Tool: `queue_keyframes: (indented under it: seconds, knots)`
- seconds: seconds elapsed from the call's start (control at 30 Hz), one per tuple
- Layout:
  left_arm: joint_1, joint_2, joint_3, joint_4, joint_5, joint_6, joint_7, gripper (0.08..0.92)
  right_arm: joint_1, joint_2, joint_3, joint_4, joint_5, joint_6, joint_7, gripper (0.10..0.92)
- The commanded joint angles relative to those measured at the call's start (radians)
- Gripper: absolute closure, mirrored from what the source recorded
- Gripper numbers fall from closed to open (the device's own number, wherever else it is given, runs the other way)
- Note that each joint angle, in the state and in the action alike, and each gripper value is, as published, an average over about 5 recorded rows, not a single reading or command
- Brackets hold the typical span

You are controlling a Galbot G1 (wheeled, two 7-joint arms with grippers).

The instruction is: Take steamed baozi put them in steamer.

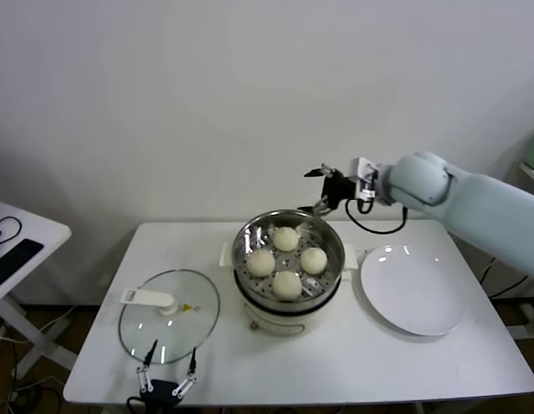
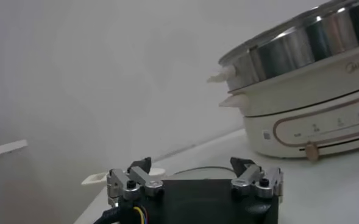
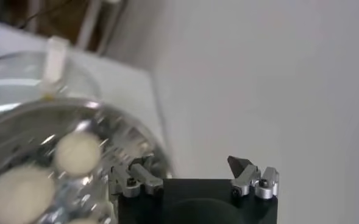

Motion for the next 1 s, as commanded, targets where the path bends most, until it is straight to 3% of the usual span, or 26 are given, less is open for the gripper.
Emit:
queue_keyframes:
  seconds: [0.03,0.27,0.5,0.77,1.0]
  knots:
    - [-0.008,-0.003,0.006,0.005,-0.007,0.003,0.001,0.177,-0.734,-0.094,0.708,0.206,0.001,0.054,0.423,0.203]
    - [-0.020,-0.004,0.016,0.002,-0.020,0.013,0.002,0.177,-1.172,0.038,1.066,0.316,-0.065,0.120,0.482,0.203]
    - [-0.021,0.000,0.015,0.000,-0.041,0.021,0.003,0.177,-1.566,0.284,1.353,0.395,-0.250,0.315,0.488,0.203]
    - [-0.026,0.001,0.017,-0.004,-0.046,0.019,0.003,0.177,-1.850,0.538,1.516,0.419,-0.298,0.524,0.470,0.203]
    - [-0.030,-0.001,0.020,-0.003,-0.052,0.020,0.002,0.177,-1.990,0.663,1.543,0.382,-0.322,0.713,0.407,0.203]
